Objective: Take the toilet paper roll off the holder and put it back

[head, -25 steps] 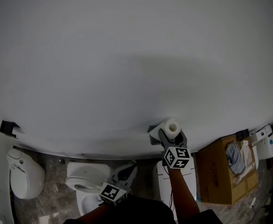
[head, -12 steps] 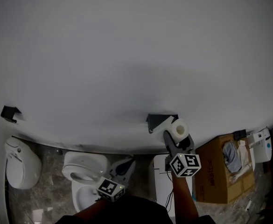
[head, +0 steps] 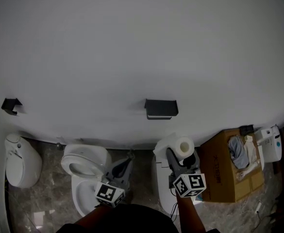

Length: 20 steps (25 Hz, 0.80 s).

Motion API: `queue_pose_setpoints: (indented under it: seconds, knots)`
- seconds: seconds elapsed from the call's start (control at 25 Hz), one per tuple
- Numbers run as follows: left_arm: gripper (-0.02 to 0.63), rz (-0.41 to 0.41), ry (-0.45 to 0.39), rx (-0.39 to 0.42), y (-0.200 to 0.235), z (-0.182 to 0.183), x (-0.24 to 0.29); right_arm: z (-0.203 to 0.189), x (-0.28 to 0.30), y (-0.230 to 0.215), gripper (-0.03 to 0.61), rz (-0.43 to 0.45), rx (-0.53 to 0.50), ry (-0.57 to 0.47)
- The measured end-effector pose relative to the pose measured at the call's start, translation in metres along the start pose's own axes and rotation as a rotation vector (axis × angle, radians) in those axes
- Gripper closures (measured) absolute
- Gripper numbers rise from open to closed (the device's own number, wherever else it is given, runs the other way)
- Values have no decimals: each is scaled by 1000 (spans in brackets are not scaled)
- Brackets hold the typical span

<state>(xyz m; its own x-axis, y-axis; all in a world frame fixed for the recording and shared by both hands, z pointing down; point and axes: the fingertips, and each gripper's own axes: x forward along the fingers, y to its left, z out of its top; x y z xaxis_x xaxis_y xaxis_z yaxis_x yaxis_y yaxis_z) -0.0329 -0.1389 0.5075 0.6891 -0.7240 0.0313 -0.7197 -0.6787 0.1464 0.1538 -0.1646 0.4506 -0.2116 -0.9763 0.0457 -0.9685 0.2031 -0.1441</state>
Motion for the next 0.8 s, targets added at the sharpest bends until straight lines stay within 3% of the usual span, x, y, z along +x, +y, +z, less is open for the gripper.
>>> queue_pose_setpoints:
  seconds: [0.32,0.8]
  knots:
    - [601,40,36,-42,-62,-25,-53,-42,-83,14,219,7,17,70]
    - [601,98,15,-30,-60,-24,-63,-65,-107,31,219,40,-37,99]
